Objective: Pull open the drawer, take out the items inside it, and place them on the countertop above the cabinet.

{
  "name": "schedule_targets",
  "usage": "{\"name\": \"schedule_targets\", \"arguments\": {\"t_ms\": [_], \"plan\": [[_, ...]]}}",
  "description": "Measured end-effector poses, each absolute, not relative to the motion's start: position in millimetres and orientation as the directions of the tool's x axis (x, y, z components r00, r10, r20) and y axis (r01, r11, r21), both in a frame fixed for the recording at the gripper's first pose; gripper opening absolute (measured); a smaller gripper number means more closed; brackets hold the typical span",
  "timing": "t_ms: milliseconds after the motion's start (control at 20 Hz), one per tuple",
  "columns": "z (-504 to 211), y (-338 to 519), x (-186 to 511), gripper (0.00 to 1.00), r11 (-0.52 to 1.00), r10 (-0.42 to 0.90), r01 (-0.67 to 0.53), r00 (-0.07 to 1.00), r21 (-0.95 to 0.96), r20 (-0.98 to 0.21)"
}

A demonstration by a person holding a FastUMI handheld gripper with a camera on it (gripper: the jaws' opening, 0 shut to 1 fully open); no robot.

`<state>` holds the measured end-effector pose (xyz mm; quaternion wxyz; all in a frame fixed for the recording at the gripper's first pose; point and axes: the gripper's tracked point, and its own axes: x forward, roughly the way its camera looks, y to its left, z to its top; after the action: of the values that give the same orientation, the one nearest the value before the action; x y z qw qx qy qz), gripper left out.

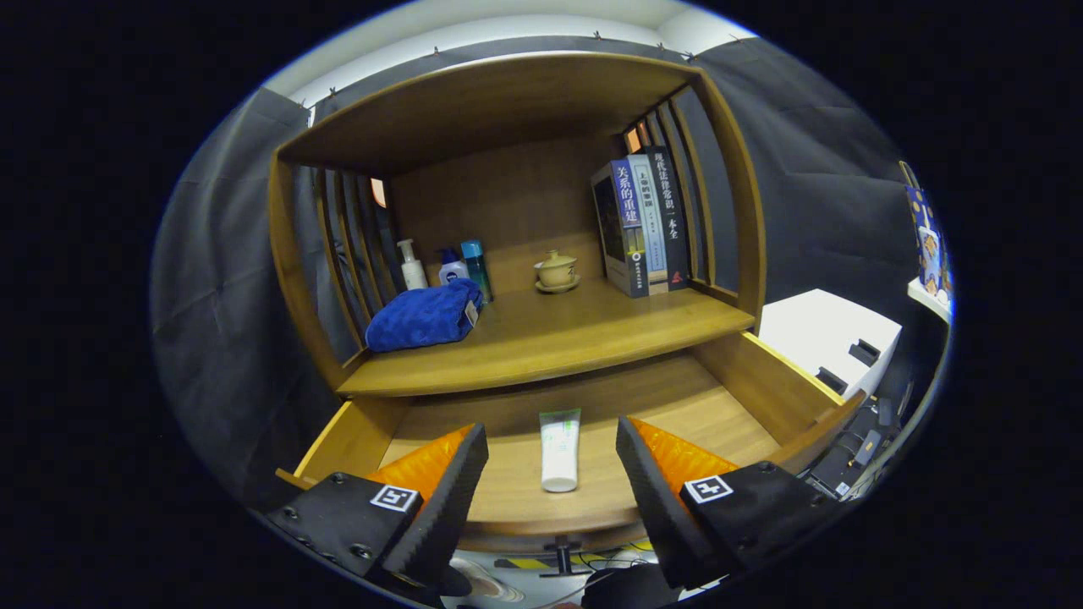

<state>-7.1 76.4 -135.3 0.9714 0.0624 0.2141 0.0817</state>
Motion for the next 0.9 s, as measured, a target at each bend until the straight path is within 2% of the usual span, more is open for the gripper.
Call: {"name": "schedule_targets", "arguments": {"t_ms": [300,600,900], "plan": [[-157.1,97.3,32.8,0.99,0.975,0.219,-0.156,0.804,0.159,-0.553],[-211.0,113.5,44.5,0.99,0.976,0.212,-0.174,0.629,0.131,-0.747],[-241.6,111.3,50.3,0.99,0.972,0.13,-0.235,0.5,0.01,-0.856]]}}
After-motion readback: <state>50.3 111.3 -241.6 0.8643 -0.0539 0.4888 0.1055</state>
